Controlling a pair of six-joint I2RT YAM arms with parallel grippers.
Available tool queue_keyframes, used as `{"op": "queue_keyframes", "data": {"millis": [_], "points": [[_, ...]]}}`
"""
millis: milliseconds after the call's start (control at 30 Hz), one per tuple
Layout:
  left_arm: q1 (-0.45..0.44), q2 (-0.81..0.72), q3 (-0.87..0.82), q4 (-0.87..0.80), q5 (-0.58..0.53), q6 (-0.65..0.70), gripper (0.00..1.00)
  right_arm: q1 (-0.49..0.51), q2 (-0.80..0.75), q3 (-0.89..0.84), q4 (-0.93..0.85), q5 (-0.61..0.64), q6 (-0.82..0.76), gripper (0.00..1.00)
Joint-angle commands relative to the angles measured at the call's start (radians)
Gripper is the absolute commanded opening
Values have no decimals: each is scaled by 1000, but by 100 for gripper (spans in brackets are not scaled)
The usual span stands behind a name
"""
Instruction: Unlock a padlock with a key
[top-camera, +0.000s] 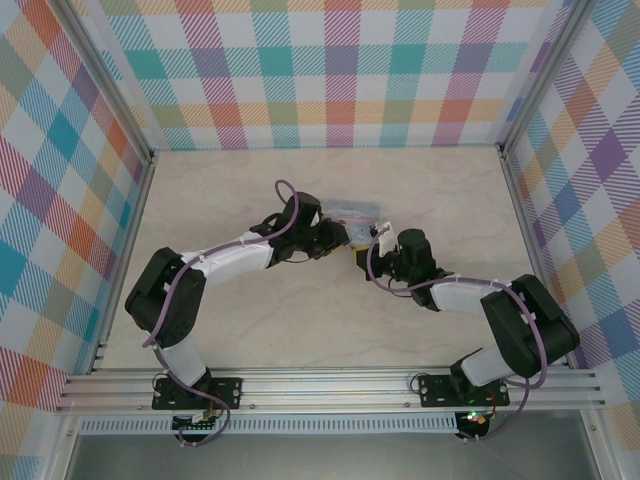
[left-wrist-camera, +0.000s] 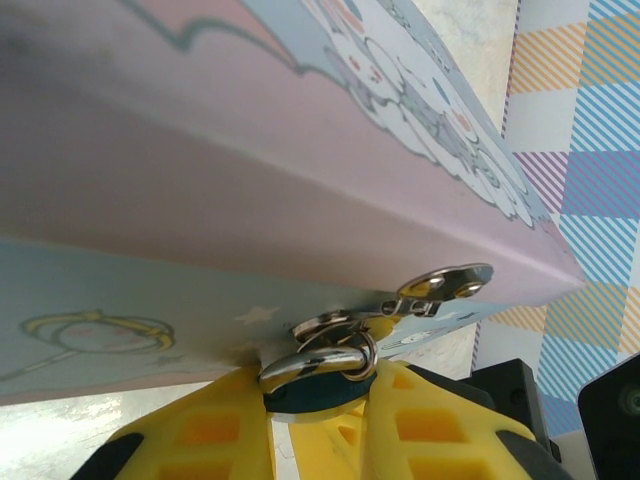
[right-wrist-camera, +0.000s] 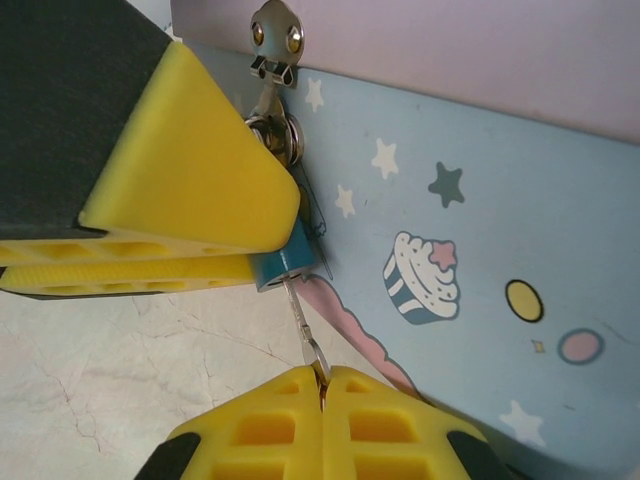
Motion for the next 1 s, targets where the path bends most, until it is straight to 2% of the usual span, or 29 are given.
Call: {"op": "queue_keyframes", "data": {"millis": [0, 967], "points": [[-23, -29, 5, -10, 91, 43, 21, -4, -8, 81, 107, -60, -4, 4], [-22, 6, 13, -15, 90, 59, 20, -38, 24, 124, 105, -165, 114, 4]]}}
